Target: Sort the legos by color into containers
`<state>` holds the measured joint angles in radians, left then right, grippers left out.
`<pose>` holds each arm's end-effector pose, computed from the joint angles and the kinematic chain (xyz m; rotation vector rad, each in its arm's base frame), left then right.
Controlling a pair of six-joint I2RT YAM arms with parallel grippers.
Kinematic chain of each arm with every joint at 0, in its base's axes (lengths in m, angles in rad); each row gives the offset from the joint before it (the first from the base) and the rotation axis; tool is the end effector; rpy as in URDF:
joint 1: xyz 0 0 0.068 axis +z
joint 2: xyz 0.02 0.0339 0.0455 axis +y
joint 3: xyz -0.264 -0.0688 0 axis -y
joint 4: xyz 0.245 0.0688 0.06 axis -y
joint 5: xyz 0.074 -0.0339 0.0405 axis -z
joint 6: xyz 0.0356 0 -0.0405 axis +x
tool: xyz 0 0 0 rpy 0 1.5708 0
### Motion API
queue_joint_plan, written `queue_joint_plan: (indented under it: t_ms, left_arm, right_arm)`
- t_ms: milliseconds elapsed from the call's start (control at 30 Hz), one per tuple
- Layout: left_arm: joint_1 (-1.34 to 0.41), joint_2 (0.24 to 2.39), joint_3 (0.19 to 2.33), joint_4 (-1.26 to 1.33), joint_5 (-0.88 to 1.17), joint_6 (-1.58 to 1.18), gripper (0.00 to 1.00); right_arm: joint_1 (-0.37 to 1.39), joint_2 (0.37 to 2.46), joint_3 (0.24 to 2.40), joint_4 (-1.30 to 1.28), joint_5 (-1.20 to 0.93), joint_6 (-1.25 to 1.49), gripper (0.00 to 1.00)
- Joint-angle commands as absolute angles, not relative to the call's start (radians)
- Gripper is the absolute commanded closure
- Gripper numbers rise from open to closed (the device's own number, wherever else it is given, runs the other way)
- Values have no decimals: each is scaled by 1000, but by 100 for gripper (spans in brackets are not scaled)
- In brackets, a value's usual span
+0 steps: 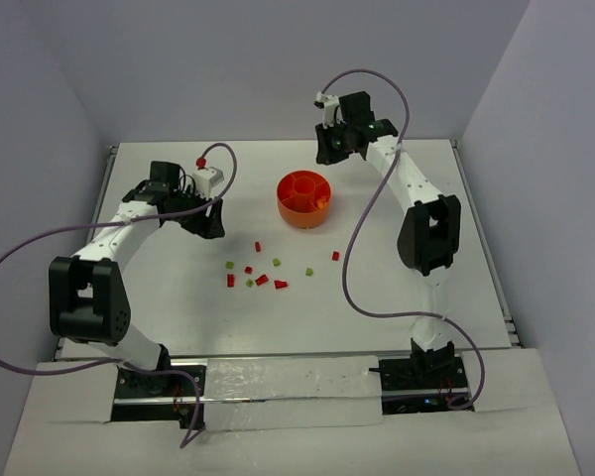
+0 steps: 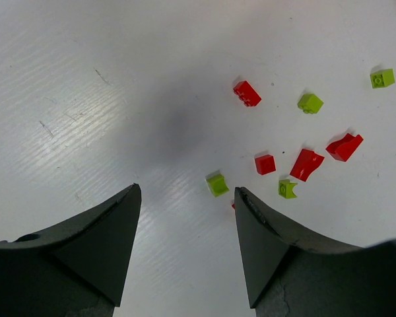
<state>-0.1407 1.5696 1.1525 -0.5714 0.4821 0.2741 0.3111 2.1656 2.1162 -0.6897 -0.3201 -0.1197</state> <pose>0.3205 -0.0621 0.2450 0.6887 2.3868 -0.5582 0.4681 0.1623 0.3074 -0.6526 2.2145 0.4672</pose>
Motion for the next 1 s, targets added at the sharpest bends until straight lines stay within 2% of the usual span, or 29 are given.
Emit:
queue_joint_plan:
  t_ms: [0,633,667,767,867,967]
  left_arm:
    - [-132,1559,1179,-583,477,287,32]
    - [-132,1658,1284,-581,439,215,33]
    - [-132,1663,1286,-583,439,214,33]
    - [-132,1671,1295,-578,451,199,33]
    - [-132,1676,1299,-559,460,176,33]
    - [-134,1692,1308,-547,458,155,34]
  right_arm:
    - [311,2184,2168,-676,-348,-100,85]
    - [325,2219,2104,-684,-347,-84,76]
    - [326,2220,2103,-685,-345,-84,75]
    - [328,2220,2100,-684,-336,-80,58]
    - [331,2224,2111,-687,-335,-80,50]
    - [333,2222,2112,-689,-334,-77,48]
